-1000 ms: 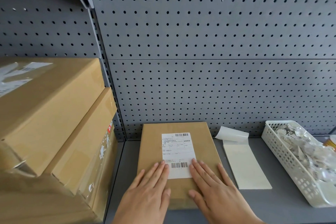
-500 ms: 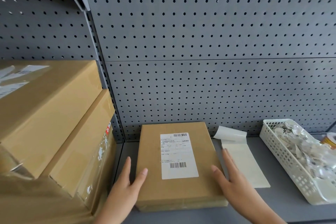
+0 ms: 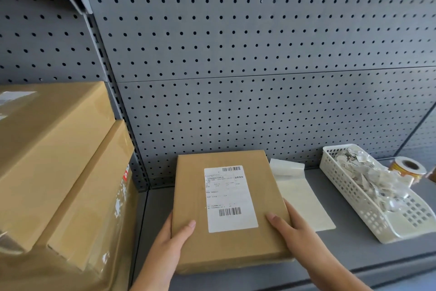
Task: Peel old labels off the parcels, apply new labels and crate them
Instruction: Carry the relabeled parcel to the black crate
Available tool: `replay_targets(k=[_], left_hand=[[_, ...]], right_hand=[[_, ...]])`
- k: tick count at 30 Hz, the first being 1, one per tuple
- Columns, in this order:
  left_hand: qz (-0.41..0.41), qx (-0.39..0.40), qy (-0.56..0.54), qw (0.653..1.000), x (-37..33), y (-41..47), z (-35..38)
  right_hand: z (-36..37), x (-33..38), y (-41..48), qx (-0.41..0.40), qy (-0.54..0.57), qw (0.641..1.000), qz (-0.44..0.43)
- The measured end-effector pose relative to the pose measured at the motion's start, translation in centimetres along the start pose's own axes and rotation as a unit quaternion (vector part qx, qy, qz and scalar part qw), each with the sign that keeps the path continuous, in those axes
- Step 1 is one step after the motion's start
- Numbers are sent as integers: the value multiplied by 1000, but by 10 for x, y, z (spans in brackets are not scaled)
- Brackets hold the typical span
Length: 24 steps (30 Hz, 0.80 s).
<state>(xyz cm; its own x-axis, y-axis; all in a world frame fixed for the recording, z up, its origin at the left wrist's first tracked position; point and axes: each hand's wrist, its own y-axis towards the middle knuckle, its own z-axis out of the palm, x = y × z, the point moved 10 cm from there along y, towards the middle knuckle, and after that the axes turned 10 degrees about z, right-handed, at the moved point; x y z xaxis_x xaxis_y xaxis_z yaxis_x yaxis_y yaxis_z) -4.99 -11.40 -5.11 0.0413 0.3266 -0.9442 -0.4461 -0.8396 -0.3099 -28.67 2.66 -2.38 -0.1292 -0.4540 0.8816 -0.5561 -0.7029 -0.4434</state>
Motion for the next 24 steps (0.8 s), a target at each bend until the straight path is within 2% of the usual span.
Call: replay_targets(k=[10, 17, 24], left_hand=[[74, 110, 16, 991, -53, -28, 60], [108, 181, 35, 977, -65, -65, 128], [128, 226, 44, 965, -56, -113, 210]], right_hand=[[-58, 3, -60, -112, 47, 992, -29], [-119, -11, -113, -158, 100, 981, -49], [-198, -41, -167, -214, 93, 970, -64]])
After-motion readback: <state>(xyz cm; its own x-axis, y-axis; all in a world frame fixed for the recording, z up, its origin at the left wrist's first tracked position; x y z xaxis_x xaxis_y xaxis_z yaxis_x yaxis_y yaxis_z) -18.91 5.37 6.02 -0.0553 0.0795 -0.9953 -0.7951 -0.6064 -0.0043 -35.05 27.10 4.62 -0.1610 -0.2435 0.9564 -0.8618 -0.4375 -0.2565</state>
